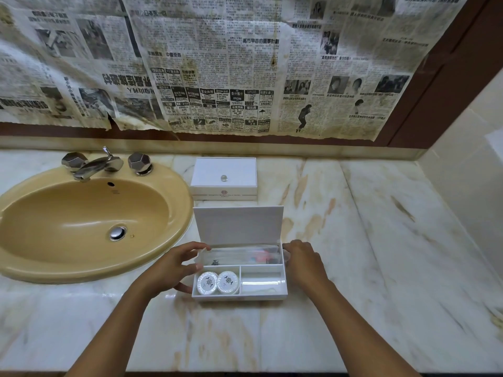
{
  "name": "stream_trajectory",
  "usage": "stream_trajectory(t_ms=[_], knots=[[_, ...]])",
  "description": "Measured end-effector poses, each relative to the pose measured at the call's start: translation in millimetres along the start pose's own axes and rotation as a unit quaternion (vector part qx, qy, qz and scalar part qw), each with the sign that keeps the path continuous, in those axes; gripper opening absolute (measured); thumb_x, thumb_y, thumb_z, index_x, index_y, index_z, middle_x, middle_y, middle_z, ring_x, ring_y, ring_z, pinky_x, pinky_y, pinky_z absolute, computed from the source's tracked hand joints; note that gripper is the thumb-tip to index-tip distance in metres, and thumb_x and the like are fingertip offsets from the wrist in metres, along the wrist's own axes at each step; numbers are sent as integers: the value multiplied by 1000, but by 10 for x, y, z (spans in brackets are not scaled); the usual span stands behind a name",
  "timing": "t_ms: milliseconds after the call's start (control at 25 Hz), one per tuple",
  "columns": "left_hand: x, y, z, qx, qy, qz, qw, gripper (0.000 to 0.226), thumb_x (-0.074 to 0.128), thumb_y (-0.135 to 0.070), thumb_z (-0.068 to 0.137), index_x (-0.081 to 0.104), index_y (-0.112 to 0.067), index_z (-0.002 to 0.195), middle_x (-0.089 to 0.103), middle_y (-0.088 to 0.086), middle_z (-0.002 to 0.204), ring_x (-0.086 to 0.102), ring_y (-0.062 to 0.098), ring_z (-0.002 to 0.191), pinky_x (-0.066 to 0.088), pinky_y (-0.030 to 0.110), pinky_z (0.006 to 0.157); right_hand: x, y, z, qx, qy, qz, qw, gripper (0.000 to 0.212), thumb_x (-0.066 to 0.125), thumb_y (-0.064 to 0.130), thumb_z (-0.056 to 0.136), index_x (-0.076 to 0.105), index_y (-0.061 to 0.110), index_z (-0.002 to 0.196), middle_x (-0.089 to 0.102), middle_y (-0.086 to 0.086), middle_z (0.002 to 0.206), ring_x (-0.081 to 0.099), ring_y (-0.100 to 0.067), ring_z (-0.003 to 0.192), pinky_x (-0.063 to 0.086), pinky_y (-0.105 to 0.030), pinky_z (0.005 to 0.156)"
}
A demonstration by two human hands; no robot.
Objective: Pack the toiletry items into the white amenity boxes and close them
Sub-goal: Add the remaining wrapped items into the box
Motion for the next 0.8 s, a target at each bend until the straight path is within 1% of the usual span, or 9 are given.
stream_trajectory(t_ms=[80,160,240,360,560,680,800], knots=[[1,2,0,1,-1,3,1000,38,62,-6,94,66,-37,115,55,4,139,42,22,137,61,49,64,57,-18,-2,-9,6,-20,1000,23,51,13,88,64,20,106,55,-1,108,49,-25,107,44,-34,81],[2,4,-1,1,0,2,1000,37,62,-6,94,67,-36,115,55,5,138,43,23,137,61,48,64,85,-38,8,-7,-9,-11,1000,22,49,8,89,66,16,101,55,-2,104,49,-24,104,40,-31,74],[-1,9,-4,4,2,-1,1000,36,62,-7,94,67,-36,114,56,2,137,44,23,136,61,48,64,102,-60,32,-3,-28,-7,1000,24,47,5,90,67,15,99,56,-2,102,49,-21,101,40,-28,69],[-2,7,-10,5,3,-6,1000,34,63,-7,94,67,-34,115,57,0,136,45,23,134,61,47,64,114,-81,58,1,-30,-2,1000,26,45,1,89,67,13,98,57,-2,101,48,-19,99,40,-26,68],[-9,11,3,6,3,-2,1000,33,64,-9,93,66,-34,116,57,0,136,46,23,134,61,49,65,150,-98,61,-3,-37,-8,999,15,54,10,88,67,14,95,55,-1,98,49,-21,97,44,-30,68],[-10,20,3,7,0,-2,1000,33,64,-10,93,67,-35,115,57,-1,136,46,22,134,61,51,67,135,-71,48,-7,-44,-16,999,20,49,8,90,68,12,94,55,-3,98,50,-23,95,41,-30,69],[-1,7,-3,6,-2,-4,1000,34,64,-9,93,67,-35,114,57,-1,136,46,22,134,61,50,66,121,-48,19,-17,-62,-18,998,24,43,7,92,67,11,91,54,-2,93,49,-20,86,38,-29,67]])
Point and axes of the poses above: each hand's wrist, its own z-axis towards the middle knuckle, its own x-axis out of the palm, y = z × x, the point moved 1 cm from there along z, towards the middle knuckle
